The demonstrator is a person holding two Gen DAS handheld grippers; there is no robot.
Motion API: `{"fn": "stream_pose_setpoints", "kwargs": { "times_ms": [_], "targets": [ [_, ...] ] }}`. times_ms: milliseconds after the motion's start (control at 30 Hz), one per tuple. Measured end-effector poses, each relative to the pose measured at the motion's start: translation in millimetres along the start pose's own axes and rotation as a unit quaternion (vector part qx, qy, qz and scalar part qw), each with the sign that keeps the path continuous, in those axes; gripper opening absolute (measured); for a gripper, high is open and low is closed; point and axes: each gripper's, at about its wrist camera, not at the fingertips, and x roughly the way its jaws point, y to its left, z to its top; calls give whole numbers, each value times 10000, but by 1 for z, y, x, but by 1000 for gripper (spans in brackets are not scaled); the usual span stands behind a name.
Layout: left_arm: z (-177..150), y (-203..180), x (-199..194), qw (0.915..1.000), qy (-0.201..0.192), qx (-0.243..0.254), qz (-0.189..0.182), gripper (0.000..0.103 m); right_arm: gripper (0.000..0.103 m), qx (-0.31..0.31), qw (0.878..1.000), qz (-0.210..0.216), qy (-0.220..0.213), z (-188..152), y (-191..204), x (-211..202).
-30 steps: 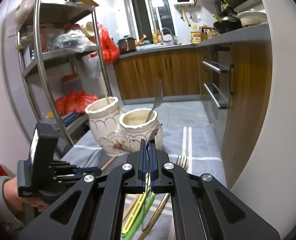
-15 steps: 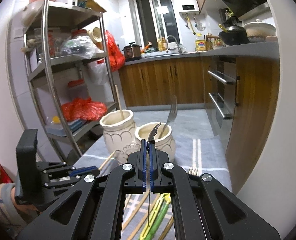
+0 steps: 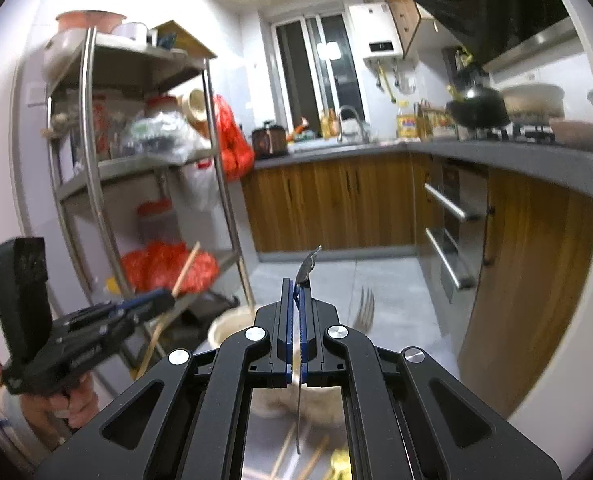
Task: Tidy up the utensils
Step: 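Lower the chopstick into the tall compartment with left while right drops spoon into small compartment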
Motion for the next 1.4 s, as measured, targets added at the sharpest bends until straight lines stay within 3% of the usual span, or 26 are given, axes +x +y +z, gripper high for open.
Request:
{"fn": "stream_pose_setpoints", "kwargs": {
  "times_ms": [100,200,367,467,700,933,1167,1400],
  "targets": [
    [19,14,14,9981,-453,-425,28,4,3,35,9998,-17,-207,13,-2,11],
    [28,23,32,9946,-729,-666,313,4,3,116,9994,-69,-327,18,-8,23],
    [29,35,66,9889,-792,-1072,662,4,3,233,9990,-206,-320,14,-17,44],
    [25,31,80,9887,-790,-935,864,4,3,225,9990,-242,-306,8,-21,52],
    [8,36,92,9911,-665,-693,926,5,3,179,9991,-348,-164,-14,-29,70],
    [-12,35,78,9949,-429,-400,825,4,3,436,9982,-403,120,-37,-41,79],
    [-40,20,59,9950,50,86,995,5,3,687,9961,-463,288,-55,-52,77],
    [-52,25,64,9933,526,114,1023,5,4,903,9938,-475,439,-62,-57,78]
  ]
}}
